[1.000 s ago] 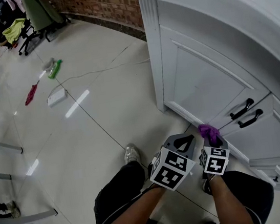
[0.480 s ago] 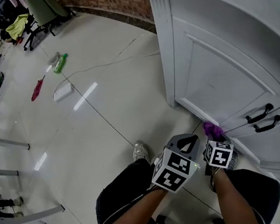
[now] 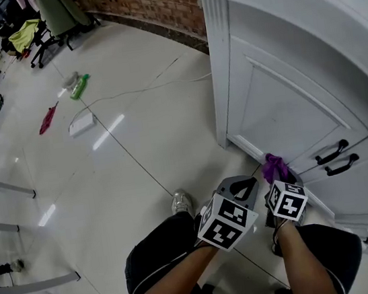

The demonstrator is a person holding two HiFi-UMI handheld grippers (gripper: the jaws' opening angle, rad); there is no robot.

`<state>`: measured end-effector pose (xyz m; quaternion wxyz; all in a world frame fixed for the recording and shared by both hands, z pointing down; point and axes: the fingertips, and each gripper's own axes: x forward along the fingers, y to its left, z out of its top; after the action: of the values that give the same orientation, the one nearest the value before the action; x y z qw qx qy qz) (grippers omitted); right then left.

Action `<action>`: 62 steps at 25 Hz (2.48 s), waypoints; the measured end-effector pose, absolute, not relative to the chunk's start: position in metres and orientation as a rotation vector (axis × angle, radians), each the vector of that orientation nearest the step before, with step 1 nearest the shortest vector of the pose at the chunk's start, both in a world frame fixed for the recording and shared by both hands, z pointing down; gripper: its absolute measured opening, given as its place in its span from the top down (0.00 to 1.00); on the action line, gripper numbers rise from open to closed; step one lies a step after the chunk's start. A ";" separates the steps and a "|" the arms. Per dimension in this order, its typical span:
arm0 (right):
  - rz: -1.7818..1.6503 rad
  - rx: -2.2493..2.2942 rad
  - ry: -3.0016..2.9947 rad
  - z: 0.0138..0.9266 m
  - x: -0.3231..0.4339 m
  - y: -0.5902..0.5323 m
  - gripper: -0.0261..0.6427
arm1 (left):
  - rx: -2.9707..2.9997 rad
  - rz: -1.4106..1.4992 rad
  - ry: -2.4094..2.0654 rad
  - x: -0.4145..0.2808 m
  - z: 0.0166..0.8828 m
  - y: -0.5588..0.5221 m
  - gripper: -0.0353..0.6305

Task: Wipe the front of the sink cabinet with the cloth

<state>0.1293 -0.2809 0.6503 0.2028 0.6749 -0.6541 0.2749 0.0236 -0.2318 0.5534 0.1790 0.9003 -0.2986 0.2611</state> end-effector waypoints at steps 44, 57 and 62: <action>-0.434 2.236 -1.827 0.265 0.121 -0.260 0.84 | 2.758 0.429 -0.928 0.015 0.411 -0.213 0.94; -0.442 2.047 -1.849 0.300 0.096 -0.290 0.84 | 2.745 0.421 -0.959 0.000 0.418 -0.232 0.94; -0.377 1.980 -1.823 0.341 0.091 -0.301 0.84 | 2.708 0.448 -0.961 -0.008 0.436 -0.239 0.94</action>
<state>0.0914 -0.3006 0.3410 0.2102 0.7122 -0.6559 -0.1355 -0.0081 -0.2395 0.4361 0.1167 0.9248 -0.3282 0.1530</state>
